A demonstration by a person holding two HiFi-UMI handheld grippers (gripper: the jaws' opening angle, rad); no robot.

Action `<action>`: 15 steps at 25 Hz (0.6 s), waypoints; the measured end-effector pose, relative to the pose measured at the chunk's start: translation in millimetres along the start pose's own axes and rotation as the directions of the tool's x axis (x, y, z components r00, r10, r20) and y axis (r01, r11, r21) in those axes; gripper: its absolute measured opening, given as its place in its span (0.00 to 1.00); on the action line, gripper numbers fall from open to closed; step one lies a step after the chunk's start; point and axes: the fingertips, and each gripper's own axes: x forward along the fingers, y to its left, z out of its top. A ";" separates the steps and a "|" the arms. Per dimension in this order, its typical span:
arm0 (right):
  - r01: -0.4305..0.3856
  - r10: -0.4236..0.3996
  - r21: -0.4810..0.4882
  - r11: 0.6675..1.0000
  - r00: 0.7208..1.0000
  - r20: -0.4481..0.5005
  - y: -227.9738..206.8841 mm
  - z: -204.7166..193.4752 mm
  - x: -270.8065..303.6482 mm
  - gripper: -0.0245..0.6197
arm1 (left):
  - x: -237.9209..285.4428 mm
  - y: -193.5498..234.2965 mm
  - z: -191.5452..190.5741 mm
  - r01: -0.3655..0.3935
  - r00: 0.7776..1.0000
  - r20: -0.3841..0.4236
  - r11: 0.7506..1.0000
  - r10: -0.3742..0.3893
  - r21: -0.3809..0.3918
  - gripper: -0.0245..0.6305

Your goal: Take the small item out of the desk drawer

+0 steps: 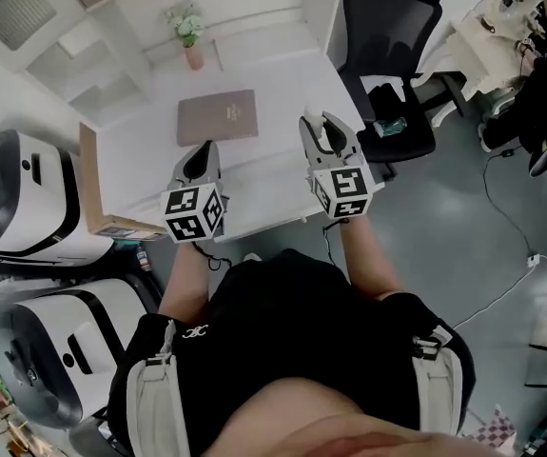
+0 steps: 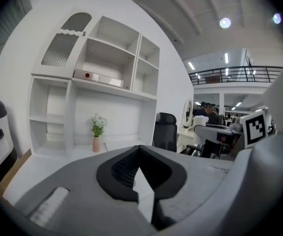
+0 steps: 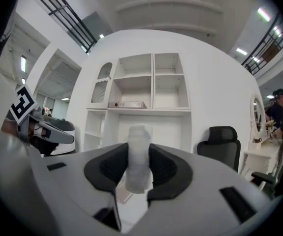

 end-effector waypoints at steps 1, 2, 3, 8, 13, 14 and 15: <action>0.009 -0.009 0.008 1.000 1.000 0.007 -2.9 1.6 -2.5 0.23 | 0.3 -2.8 3.4 0.005 1.000 0.006 1.000 -0.005 0.004 0.06; 0.014 -0.015 0.017 1.000 1.000 0.012 -5.2 2.6 -4.5 0.23 | 0.4 -5.9 6.4 0.010 1.000 0.011 1.000 -0.010 0.008 0.06; 0.018 -0.018 0.025 1.000 1.000 0.014 -7.0 3.2 -5.9 0.23 | 0.6 -8.6 9.0 0.014 1.000 0.016 1.000 -0.014 0.012 0.06; 0.038 -0.039 0.026 0.999 0.999 0.015 -10.0 2.0 -7.9 0.23 | -1.0 -14.1 13.9 0.019 1.000 0.023 1.000 -0.020 0.016 0.06; 0.030 -0.031 0.040 0.999 0.999 0.016 -7.9 1.7 -7.2 0.22 | -4.5 -15.5 18.2 0.018 0.999 0.034 1.000 -0.019 0.019 0.06; 0.027 -0.027 0.042 0.999 0.999 0.016 -6.4 1.7 -6.5 0.22 | -5.2 -14.6 18.5 0.017 0.999 0.035 1.000 -0.018 0.019 0.06; 0.023 -0.024 0.044 0.999 1.000 0.016 -4.7 1.6 -5.8 0.22 | -6.1 -13.7 18.6 0.016 0.999 0.035 1.000 -0.016 0.018 0.06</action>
